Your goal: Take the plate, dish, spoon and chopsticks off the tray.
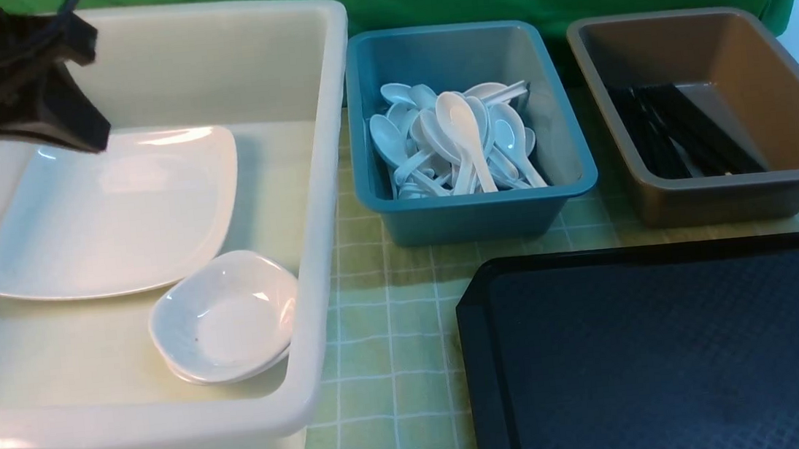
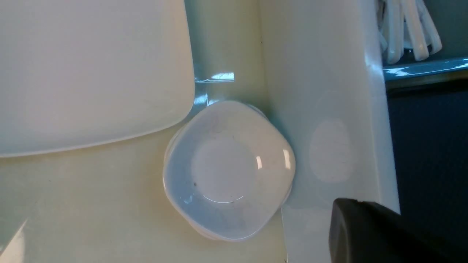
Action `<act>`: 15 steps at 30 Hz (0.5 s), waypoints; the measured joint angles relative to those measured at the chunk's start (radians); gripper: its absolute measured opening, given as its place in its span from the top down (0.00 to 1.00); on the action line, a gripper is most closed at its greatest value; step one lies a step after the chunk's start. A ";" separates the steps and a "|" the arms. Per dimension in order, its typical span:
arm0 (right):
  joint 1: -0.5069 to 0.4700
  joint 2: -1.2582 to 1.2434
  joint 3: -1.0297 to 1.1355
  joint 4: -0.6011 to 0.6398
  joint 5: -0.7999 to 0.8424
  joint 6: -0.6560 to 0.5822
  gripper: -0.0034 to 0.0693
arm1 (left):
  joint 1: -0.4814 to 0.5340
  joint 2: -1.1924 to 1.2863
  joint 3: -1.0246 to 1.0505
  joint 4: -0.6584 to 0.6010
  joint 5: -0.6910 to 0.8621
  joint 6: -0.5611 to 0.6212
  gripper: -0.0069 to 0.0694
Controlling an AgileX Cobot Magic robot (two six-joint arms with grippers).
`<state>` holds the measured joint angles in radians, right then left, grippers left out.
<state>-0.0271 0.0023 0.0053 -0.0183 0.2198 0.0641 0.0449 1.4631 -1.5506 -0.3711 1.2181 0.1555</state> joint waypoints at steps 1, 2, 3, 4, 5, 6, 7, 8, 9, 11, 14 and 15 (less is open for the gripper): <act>0.002 0.000 0.000 -0.001 0.000 0.000 0.64 | 0.000 -0.007 0.000 0.000 0.000 0.000 0.93; 0.014 0.000 0.000 -0.008 0.000 0.000 0.64 | 0.000 -0.031 0.001 -0.001 0.001 0.000 0.93; 0.025 0.000 0.000 -0.020 0.001 0.000 0.64 | 0.000 -0.052 0.001 -0.001 0.001 0.000 0.93; 0.041 0.000 0.000 -0.043 0.001 0.000 0.64 | 0.000 -0.081 0.001 -0.001 0.001 0.001 0.93; 0.044 0.000 0.000 -0.046 0.002 0.000 0.64 | 0.000 -0.085 0.001 0.000 0.001 0.001 0.93; 0.061 0.000 0.000 -0.063 0.002 0.000 0.63 | 0.000 -0.121 0.001 0.004 0.001 0.002 0.93; 0.067 0.000 0.000 -0.066 0.002 0.000 0.63 | 0.000 -0.134 0.002 0.005 0.001 0.002 0.93; 0.072 0.000 0.000 -0.069 0.002 0.000 0.63 | 0.000 -0.162 0.002 0.007 0.000 0.002 0.93; 0.074 0.000 0.000 -0.071 0.002 0.000 0.63 | 0.000 -0.180 0.002 0.008 0.000 0.002 0.93; 0.076 0.000 0.000 -0.072 0.002 0.000 0.62 | 0.000 -0.232 0.003 0.010 0.000 0.002 0.93; 0.076 0.000 0.000 -0.074 0.002 0.000 0.62 | 0.000 -0.306 0.028 0.025 -0.001 0.002 0.92; 0.076 0.000 0.000 -0.074 0.002 0.000 0.62 | 0.000 -0.328 0.039 0.033 -0.001 0.002 0.92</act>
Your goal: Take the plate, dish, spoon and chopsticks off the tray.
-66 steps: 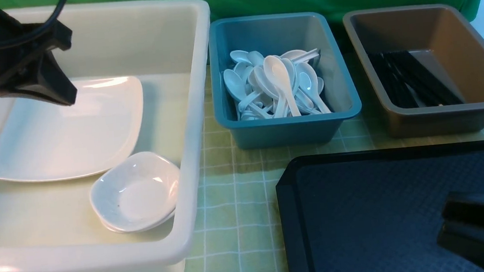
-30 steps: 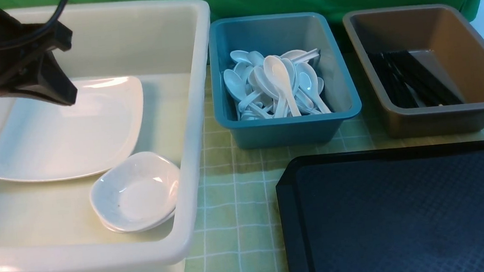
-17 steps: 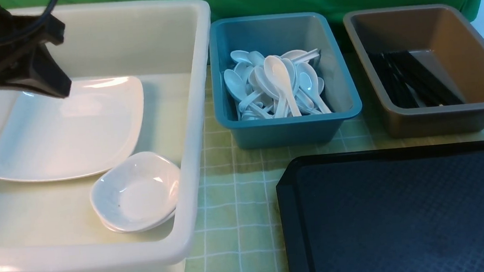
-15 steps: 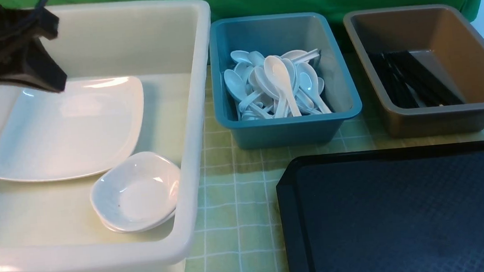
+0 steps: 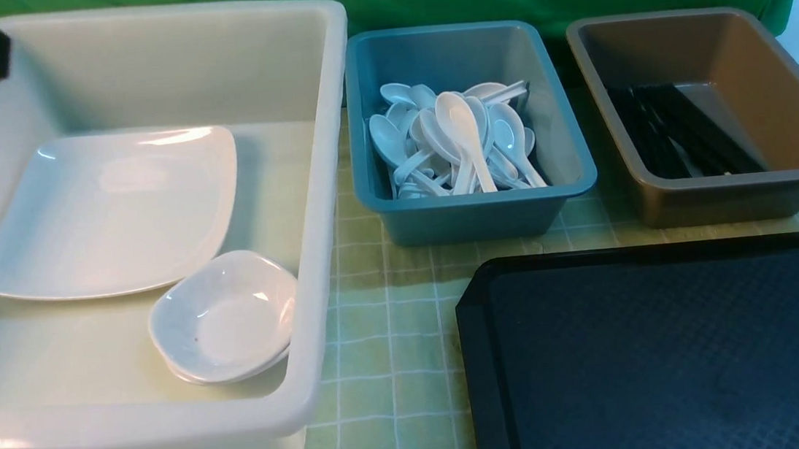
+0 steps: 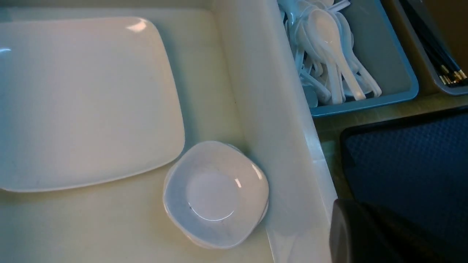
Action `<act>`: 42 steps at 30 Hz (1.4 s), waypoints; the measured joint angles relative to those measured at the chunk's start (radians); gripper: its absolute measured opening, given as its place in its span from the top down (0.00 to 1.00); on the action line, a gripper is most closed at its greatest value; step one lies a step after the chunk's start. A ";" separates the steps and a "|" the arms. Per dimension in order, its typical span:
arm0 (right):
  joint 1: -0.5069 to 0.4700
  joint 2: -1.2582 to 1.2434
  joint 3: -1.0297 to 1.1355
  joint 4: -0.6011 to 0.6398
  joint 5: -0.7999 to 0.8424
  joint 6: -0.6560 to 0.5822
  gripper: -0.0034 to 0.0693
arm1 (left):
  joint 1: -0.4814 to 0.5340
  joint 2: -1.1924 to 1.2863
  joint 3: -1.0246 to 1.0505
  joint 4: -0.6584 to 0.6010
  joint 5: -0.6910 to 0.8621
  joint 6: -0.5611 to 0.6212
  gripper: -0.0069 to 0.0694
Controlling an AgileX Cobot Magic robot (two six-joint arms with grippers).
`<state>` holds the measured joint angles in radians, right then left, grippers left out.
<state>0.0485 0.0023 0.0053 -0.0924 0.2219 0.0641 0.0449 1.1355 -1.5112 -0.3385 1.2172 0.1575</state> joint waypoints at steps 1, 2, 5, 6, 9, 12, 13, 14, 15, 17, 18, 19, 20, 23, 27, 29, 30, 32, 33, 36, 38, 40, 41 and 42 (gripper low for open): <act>0.000 0.000 0.000 0.000 0.001 0.000 0.62 | 0.000 -0.023 0.013 0.010 0.000 0.000 0.92; 0.000 0.000 0.000 0.000 0.001 0.000 0.62 | 0.000 -0.047 0.028 0.021 0.000 0.000 0.92; 0.000 0.000 0.000 0.000 0.001 0.000 0.62 | 0.000 -0.152 0.102 0.063 0.000 0.000 0.92; 0.000 0.000 0.000 0.000 0.001 0.000 0.62 | 0.000 -0.200 0.152 0.085 0.000 0.002 0.92; 0.000 0.000 0.000 0.000 0.001 0.000 0.62 | 0.000 -0.310 0.264 0.106 -0.019 0.002 0.92; 0.000 0.000 0.000 0.000 0.001 0.000 0.62 | 0.000 -0.483 0.451 0.074 -0.105 0.002 0.92; 0.000 0.000 0.000 0.000 0.001 0.000 0.62 | 0.000 -0.540 0.515 0.050 -0.143 0.002 0.92; 0.000 0.000 0.000 0.000 0.001 0.000 0.62 | 0.000 -0.597 0.582 0.024 -0.191 0.002 0.92; 0.000 0.000 0.000 0.000 0.001 0.000 0.62 | 0.000 -0.608 0.595 0.018 -0.201 0.002 0.92; 0.000 0.000 0.000 0.000 0.001 0.000 0.62 | 0.000 -0.722 0.749 -0.037 -0.368 0.004 0.92; 0.000 0.000 0.000 0.000 0.001 0.000 0.62 | 0.000 -0.784 0.817 -0.058 -0.464 0.005 0.92; 0.000 0.000 0.000 0.000 0.001 0.000 0.62 | 0.000 -0.816 0.857 -0.071 -0.542 0.005 0.92; 0.000 0.000 0.000 0.000 0.001 0.000 0.62 | 0.000 -0.845 0.893 -0.083 -0.587 0.005 0.92; 0.000 0.000 0.000 0.000 0.001 0.000 0.62 | 0.000 -0.931 0.998 -0.110 -0.774 0.005 0.92; 0.000 0.000 0.000 0.000 0.001 0.000 0.62 | 0.000 -0.966 1.070 -0.082 -0.854 0.005 0.92; 0.000 0.000 0.000 0.000 0.001 0.000 0.62 | 0.000 -0.968 1.096 -0.048 -0.860 0.005 0.92; 0.000 0.000 0.000 0.000 0.001 0.000 0.62 | 0.000 -0.968 1.107 -0.030 -0.860 0.005 0.92; 0.000 0.000 0.000 0.000 0.001 0.000 0.62 | 0.000 -0.969 1.133 0.009 -0.864 0.005 0.92; 0.000 0.000 0.000 0.000 0.001 0.000 0.62 | 0.000 -0.969 1.148 0.030 -0.864 0.005 0.92; 0.000 0.000 0.000 0.000 0.001 0.000 0.62 | 0.000 -0.969 1.184 0.068 -0.866 0.007 0.92; 0.000 0.000 0.000 0.000 0.001 0.000 0.62 | 0.000 -0.969 1.202 0.089 -0.876 0.011 0.92; 0.000 0.000 0.000 0.000 0.001 0.000 0.62 | 0.000 -0.969 1.230 0.107 -0.896 0.014 0.92; 0.000 0.000 0.000 0.000 0.001 0.000 0.62 | 0.000 -0.969 1.237 0.109 -0.903 0.014 0.92; 0.000 0.000 0.000 0.000 0.001 0.000 0.62 | 0.000 -0.978 1.277 0.116 -0.934 0.014 0.92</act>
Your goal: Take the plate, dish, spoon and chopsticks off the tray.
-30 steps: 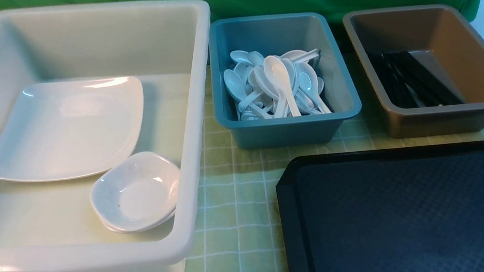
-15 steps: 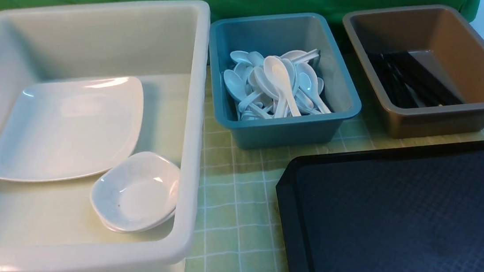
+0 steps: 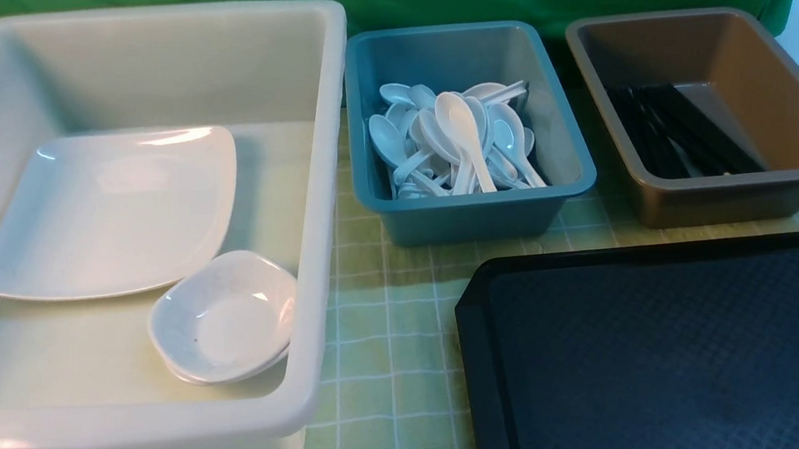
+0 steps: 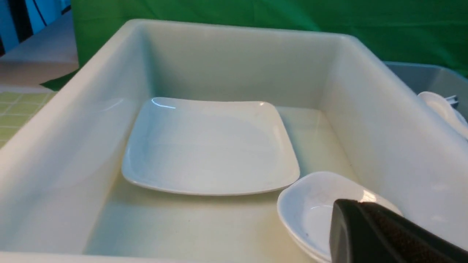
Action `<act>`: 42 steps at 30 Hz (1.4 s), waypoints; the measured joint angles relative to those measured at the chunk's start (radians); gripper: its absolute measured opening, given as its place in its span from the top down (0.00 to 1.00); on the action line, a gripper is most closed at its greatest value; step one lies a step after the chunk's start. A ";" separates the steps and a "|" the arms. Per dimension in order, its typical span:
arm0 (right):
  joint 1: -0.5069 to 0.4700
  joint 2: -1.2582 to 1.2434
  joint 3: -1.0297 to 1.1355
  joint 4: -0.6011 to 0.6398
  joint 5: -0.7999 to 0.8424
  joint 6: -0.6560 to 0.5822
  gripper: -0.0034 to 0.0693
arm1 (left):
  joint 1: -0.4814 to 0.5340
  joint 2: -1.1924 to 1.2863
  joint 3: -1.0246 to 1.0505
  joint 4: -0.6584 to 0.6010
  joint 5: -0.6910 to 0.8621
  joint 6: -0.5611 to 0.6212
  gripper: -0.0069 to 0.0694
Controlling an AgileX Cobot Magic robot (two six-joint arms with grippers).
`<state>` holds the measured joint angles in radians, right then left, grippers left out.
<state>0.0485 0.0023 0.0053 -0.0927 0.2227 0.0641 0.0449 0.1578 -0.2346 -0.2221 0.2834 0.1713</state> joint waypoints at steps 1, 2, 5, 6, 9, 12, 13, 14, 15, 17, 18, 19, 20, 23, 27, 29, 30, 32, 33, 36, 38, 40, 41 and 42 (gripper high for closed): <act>0.000 0.000 0.000 0.000 0.000 0.000 0.62 | 0.000 -0.011 0.027 0.005 -0.023 -0.003 0.92; 0.000 0.000 0.000 0.000 0.000 0.000 0.62 | 0.000 -0.017 0.045 0.010 -0.031 -0.008 0.92; 0.000 0.000 0.000 0.000 0.000 0.000 0.62 | 0.000 -0.069 0.129 0.057 -0.089 -0.071 0.92; 0.000 0.000 0.000 0.000 0.000 0.000 0.62 | 0.000 -0.092 0.161 0.097 -0.104 -0.118 0.92; 0.000 0.000 0.000 0.000 0.000 0.000 0.62 | 0.000 -0.143 0.225 0.193 -0.115 -0.200 0.92; 0.000 0.000 0.000 0.000 0.000 0.000 0.62 | 0.000 -0.156 0.240 0.217 -0.110 -0.237 0.92; 0.000 0.000 0.000 0.000 0.000 0.000 0.62 | 0.000 -0.156 0.240 0.222 -0.108 -0.240 0.92; 0.000 0.000 0.000 0.000 0.000 0.000 0.62 | 0.000 -0.156 0.241 0.222 -0.087 -0.245 0.92; 0.000 0.000 0.000 0.000 0.000 0.000 0.62 | 0.000 -0.156 0.241 0.222 -0.079 -0.245 0.92; 0.000 0.000 0.000 0.000 0.000 0.000 0.62 | 0.000 -0.156 0.241 0.222 -0.072 -0.246 0.92; 0.000 0.000 0.000 0.000 0.000 0.000 0.62 | 0.000 -0.156 0.241 0.222 -0.071 -0.246 0.92; 0.000 0.000 0.000 0.000 0.000 0.000 0.62 | 0.000 -0.156 0.241 0.222 -0.071 -0.246 0.92; 0.000 0.000 0.000 0.000 0.000 0.000 0.62 | 0.000 -0.156 0.241 0.222 -0.070 -0.246 0.92; 0.000 0.000 0.000 0.000 0.000 0.000 0.62 | 0.000 -0.157 0.242 0.222 -0.069 -0.246 0.92; 0.000 0.000 0.000 0.000 0.000 0.000 0.62 | 0.000 -0.157 0.242 0.222 -0.069 -0.246 0.92; 0.000 0.000 0.000 0.000 0.000 0.000 0.62 | 0.000 -0.157 0.242 0.222 -0.069 -0.247 0.92; 0.000 0.000 0.000 0.000 0.000 0.000 0.62 | 0.000 -0.157 0.242 0.222 -0.069 -0.247 0.92; 0.000 0.000 0.000 -0.001 0.000 0.000 0.62 | 0.000 -0.157 0.242 0.222 -0.069 -0.247 0.92; 0.000 0.000 0.000 -0.001 0.000 0.000 0.62 | 0.000 -0.157 0.242 0.222 -0.069 -0.247 0.92; 0.000 0.000 0.000 -0.001 0.000 0.000 0.62 | 0.000 -0.157 0.242 0.222 -0.069 -0.247 0.92; 0.000 0.000 0.000 -0.001 0.000 0.000 0.62 | 0.000 -0.157 0.242 0.222 -0.069 -0.247 0.92; 0.000 0.000 0.000 -0.001 0.000 0.000 0.62 | 0.000 -0.157 0.242 0.222 -0.069 -0.247 0.92; 0.000 0.000 0.000 -0.001 0.000 0.000 0.62 | 0.000 -0.157 0.242 0.222 -0.069 -0.245 0.92; 0.000 0.000 0.000 -0.001 0.000 0.000 0.62 | 0.000 -0.157 0.242 0.222 -0.069 -0.243 0.92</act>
